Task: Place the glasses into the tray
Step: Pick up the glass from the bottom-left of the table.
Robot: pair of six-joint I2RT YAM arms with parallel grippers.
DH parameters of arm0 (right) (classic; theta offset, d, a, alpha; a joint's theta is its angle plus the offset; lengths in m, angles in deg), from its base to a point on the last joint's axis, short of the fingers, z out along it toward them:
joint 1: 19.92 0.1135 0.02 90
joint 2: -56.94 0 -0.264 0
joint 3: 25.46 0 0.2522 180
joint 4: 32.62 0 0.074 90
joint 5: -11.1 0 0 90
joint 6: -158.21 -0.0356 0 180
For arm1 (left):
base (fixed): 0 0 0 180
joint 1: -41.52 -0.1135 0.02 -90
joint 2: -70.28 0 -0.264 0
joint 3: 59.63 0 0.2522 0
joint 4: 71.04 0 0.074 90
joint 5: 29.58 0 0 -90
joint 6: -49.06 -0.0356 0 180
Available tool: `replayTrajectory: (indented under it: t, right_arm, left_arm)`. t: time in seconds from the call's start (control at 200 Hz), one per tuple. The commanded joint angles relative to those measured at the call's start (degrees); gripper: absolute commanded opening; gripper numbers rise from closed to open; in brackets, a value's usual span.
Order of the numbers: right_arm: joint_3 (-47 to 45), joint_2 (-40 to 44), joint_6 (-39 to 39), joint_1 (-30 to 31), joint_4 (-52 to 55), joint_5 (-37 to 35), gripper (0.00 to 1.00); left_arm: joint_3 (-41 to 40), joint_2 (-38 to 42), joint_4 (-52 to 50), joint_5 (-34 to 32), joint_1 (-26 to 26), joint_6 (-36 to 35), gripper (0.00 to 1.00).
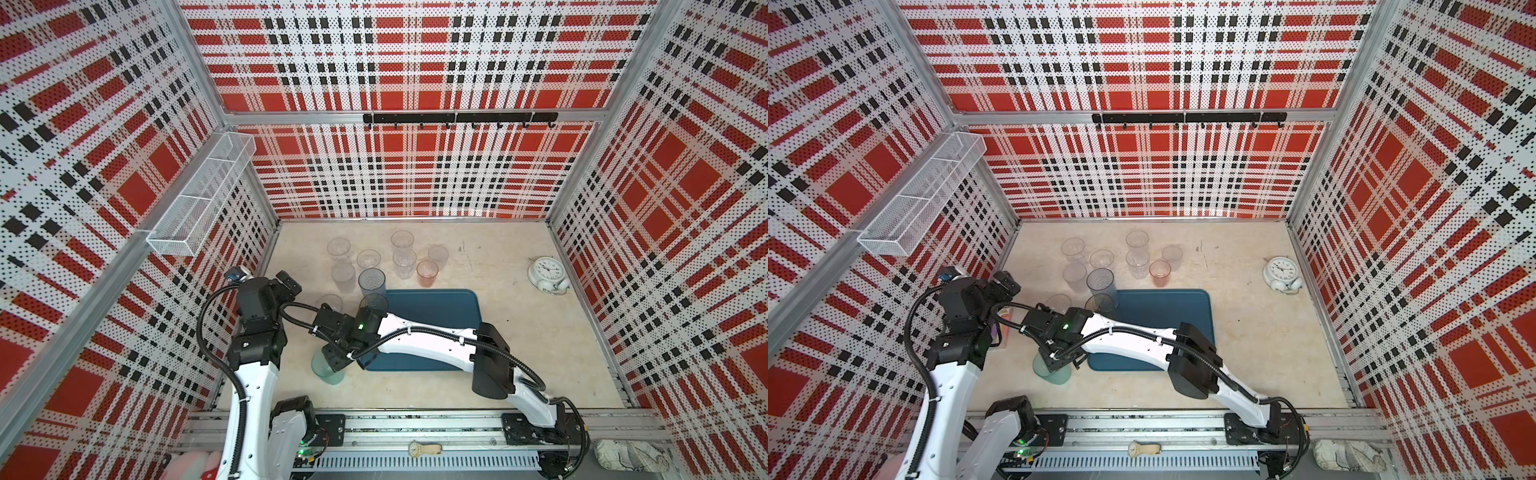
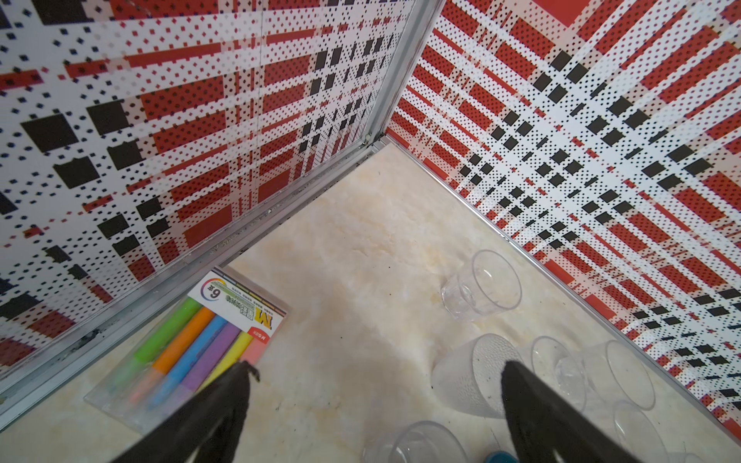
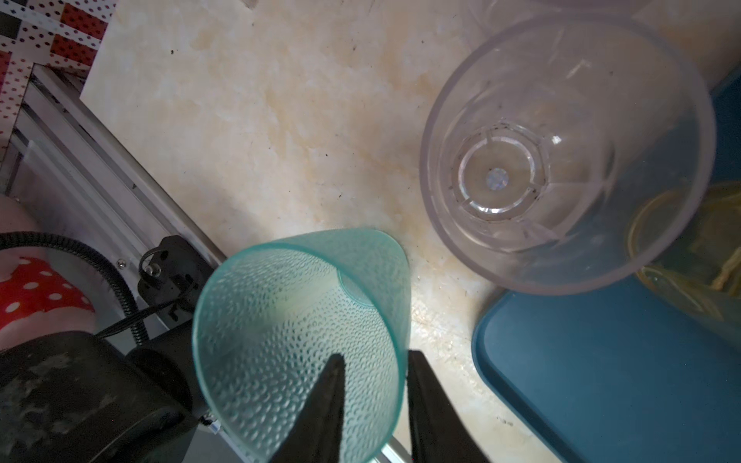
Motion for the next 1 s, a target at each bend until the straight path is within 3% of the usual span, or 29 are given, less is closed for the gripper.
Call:
replayTrajectory:
  t: [0.0, 0.366, 0.731, 0.997]
  right_arm:
    - [0.8, 0.52, -0.05, 0.25, 0.77, -1.55, 0.23]
    - [-2.36, 3.59, 1.53, 0.16, 1.07, -1.36, 0.07]
    - [-0.39, 7.36, 3.56, -0.44, 4.88, -0.05, 0.02]
    - [-0.42, 10.11, 11.32, -2.28, 16.74, -3.56, 0.02]
  left_arm:
    - [0.39, 0.39, 0.24, 0.29, -0.13, -0.58, 1.0]
    - [0.89, 0.53, 0.29, 0.05, -0.3, -0.94, 0.99]
    - [3.39, 0.08, -1.01, -0.9, -0.32, -1.89, 0.99]
    - [3.07, -0.37, -0.84, -0.83, -0.12, -2.33, 0.98]
